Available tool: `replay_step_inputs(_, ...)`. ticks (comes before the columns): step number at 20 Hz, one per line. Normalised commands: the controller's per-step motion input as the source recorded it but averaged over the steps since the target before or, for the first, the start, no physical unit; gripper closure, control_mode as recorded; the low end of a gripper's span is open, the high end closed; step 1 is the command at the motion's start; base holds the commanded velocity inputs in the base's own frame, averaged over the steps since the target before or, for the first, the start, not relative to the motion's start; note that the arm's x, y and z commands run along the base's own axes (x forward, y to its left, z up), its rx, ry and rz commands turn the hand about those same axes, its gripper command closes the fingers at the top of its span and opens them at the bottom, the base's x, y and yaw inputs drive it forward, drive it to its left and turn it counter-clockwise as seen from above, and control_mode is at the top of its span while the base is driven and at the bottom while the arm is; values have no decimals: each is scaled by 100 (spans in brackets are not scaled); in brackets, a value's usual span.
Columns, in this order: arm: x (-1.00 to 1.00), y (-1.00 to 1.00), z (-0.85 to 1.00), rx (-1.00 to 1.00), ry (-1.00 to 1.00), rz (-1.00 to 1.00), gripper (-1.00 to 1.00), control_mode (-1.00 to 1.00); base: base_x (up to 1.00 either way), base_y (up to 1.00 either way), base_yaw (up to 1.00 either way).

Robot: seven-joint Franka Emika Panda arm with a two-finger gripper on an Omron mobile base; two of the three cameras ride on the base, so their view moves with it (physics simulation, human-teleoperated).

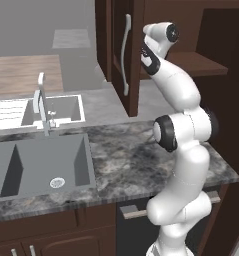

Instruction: The dining table condiment station is running low on condiment bottle. Refill the condiment station by opening the cabinet and taking the condiment bottle from the cabinet and placing it on the dining table.

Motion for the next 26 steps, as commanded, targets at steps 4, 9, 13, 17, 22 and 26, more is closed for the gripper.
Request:
replay_step_inputs(4,-59,0,-12,0,-5,0,100,-100,0,0,0)
replay_step_inputs(9,-98,0,-5,0,-15,0,100,-100,0,0,0)
replay_step_inputs(13,-100,-33,29,0,-17,2,100,-100,0,0,0)
replay_step_inputs(17,-100,-65,20,1,-2,2,100,-100,0,0,0)
replay_step_inputs(22,-100,-58,10,0,4,2,100,-100,0,0,0)
replay_step_inputs(26,-100,-29,12,0,12,1,100,-100,0,0,0)
